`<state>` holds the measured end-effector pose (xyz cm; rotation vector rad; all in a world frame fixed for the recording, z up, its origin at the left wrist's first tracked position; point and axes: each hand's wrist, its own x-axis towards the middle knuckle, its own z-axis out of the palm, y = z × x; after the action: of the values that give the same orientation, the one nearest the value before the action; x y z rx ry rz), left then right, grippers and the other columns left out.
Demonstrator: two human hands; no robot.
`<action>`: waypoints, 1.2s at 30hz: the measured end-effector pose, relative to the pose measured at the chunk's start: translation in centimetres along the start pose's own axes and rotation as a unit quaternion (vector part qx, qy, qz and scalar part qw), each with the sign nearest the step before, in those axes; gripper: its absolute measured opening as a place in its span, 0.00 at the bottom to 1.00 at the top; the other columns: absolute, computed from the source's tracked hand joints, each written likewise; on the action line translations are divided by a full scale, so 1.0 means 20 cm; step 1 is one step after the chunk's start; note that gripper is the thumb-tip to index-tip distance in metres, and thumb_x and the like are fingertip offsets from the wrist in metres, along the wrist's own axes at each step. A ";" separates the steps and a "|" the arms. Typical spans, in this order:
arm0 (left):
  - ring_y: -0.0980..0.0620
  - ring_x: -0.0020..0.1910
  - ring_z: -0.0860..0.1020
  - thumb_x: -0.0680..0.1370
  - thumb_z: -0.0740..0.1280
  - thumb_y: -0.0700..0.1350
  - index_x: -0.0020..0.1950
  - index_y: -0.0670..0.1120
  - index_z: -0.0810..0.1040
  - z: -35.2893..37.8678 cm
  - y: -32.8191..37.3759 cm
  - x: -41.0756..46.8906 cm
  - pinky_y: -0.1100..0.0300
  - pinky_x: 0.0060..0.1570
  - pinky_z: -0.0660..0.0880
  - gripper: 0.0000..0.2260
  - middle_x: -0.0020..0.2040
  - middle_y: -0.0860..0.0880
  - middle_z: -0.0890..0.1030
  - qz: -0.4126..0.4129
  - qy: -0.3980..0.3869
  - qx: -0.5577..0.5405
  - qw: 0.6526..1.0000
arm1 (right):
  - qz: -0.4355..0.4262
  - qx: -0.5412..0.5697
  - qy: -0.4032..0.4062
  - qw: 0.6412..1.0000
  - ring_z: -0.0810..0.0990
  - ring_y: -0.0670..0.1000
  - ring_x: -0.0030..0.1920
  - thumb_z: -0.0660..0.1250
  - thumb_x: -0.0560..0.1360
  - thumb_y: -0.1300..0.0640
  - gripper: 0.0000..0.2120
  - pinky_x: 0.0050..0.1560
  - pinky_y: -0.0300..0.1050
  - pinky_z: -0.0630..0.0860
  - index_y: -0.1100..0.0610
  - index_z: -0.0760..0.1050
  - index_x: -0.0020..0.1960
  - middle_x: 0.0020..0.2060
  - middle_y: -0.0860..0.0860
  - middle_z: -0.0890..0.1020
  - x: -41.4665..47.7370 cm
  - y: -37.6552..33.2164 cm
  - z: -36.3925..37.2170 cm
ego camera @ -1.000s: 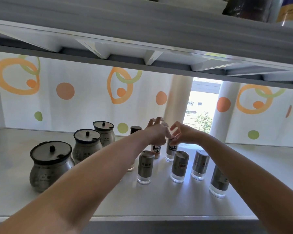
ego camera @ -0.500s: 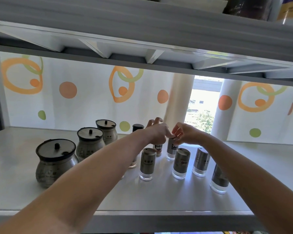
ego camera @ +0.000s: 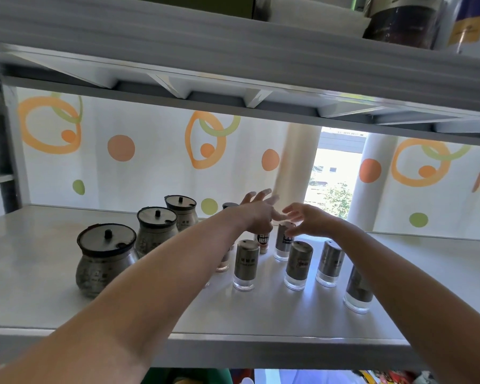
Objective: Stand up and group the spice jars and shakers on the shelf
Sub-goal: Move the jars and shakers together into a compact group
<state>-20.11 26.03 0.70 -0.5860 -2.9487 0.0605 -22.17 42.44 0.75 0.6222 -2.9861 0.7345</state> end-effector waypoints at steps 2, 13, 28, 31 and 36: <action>0.50 0.77 0.38 0.81 0.56 0.50 0.75 0.59 0.58 -0.05 -0.04 -0.03 0.47 0.73 0.37 0.22 0.79 0.50 0.43 -0.009 0.018 0.006 1.000 | -0.007 -0.029 0.007 1.000 0.71 0.55 0.67 0.71 0.72 0.55 0.27 0.66 0.47 0.66 0.59 0.67 0.68 0.67 0.56 0.73 -0.02 -0.02 -0.04; 0.51 0.77 0.35 0.81 0.40 0.58 0.76 0.59 0.52 -0.29 -0.43 -0.47 0.48 0.74 0.37 0.23 0.79 0.52 0.40 -0.168 -0.005 0.037 0.985 | -0.051 -0.108 -0.006 0.993 0.48 0.51 0.77 0.44 0.77 0.36 0.35 0.76 0.56 0.42 0.56 0.47 0.77 0.77 0.51 0.50 -0.03 -0.45 -0.03; 0.50 0.78 0.43 0.83 0.42 0.55 0.77 0.53 0.54 0.00 -0.87 -1.09 0.52 0.74 0.42 0.23 0.79 0.50 0.49 -0.267 0.068 -0.349 0.896 | -0.182 -0.195 -0.073 0.961 0.47 0.46 0.77 0.45 0.77 0.34 0.35 0.75 0.56 0.39 0.57 0.54 0.75 0.77 0.50 0.53 -0.03 -1.09 0.45; 0.53 0.77 0.51 0.81 0.43 0.59 0.76 0.52 0.58 0.09 -0.90 -1.13 0.52 0.75 0.46 0.25 0.78 0.53 0.55 -0.274 0.102 -0.505 0.812 | -0.202 -0.174 -0.050 0.962 0.52 0.50 0.76 0.49 0.77 0.35 0.34 0.75 0.53 0.43 0.56 0.59 0.74 0.75 0.50 0.59 -0.05 -1.17 0.53; 0.55 0.76 0.56 0.81 0.47 0.60 0.75 0.53 0.60 0.18 -0.87 -1.14 0.54 0.76 0.50 0.25 0.77 0.55 0.58 -0.254 0.142 -0.644 0.707 | -0.248 -0.132 -0.011 0.960 0.65 0.54 0.69 0.59 0.73 0.35 0.28 0.68 0.50 0.59 0.55 0.74 0.61 0.63 0.50 0.75 -0.04 -1.20 0.63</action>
<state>-6.18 1.24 -4.47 0.1947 -2.2462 -1.9931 -11.14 17.60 0.09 1.2854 -2.6834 0.2894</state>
